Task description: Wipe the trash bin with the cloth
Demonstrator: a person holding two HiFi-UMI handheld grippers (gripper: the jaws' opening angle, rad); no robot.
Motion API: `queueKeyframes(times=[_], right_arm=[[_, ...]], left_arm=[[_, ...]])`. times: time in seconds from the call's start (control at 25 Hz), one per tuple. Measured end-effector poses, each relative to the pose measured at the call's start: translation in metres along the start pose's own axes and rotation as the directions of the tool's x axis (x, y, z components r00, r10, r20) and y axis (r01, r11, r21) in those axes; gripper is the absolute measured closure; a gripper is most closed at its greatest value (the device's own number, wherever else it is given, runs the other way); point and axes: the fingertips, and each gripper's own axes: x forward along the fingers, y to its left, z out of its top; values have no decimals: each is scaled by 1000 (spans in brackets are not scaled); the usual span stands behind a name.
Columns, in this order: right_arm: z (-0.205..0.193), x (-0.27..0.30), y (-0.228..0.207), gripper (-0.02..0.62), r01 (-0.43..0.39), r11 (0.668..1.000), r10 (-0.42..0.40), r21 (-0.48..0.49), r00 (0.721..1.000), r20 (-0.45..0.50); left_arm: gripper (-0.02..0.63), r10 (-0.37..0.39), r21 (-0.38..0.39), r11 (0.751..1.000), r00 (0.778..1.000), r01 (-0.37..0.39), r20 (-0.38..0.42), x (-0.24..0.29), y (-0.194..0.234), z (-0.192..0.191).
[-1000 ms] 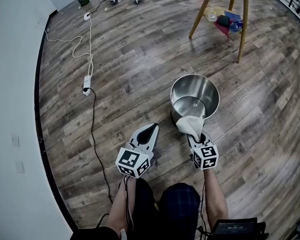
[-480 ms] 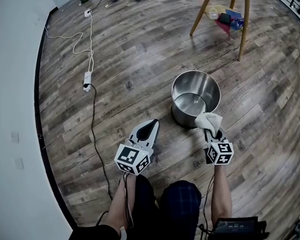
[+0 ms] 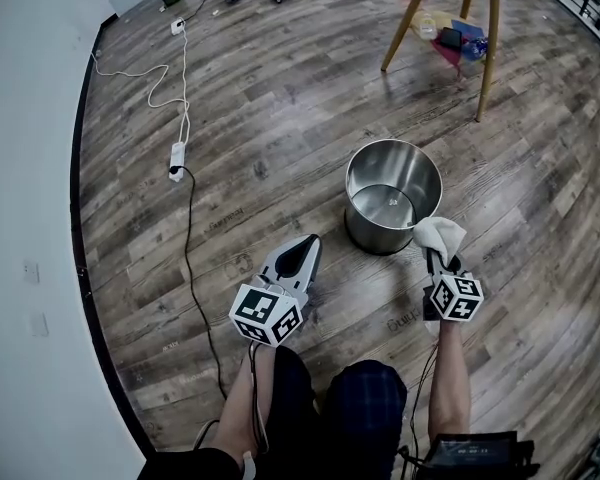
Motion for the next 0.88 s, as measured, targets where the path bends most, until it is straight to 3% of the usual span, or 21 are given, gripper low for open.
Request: queueKeyframes(times=[0.2, 0.4, 0.64, 0.88], right_arm=[[6, -8, 13, 502, -14, 1000, 15, -19, 1000, 23], [16, -29, 83, 502, -135, 986, 143, -96, 986, 84], [-20, -18, 168, 502, -310, 936, 314, -167, 949, -2], [-49, 19, 209, 502, -391, 903, 384, -179, 920, -76]], left_arm=[[606, -7, 9, 1000, 1000, 7, 6, -1, -1, 3], [606, -11, 30, 1000, 1000, 11, 17, -3, -4, 10], [606, -13, 48, 999, 999, 11, 31, -17, -9, 23], [606, 1, 72, 997, 999, -4, 34, -28, -9, 28]])
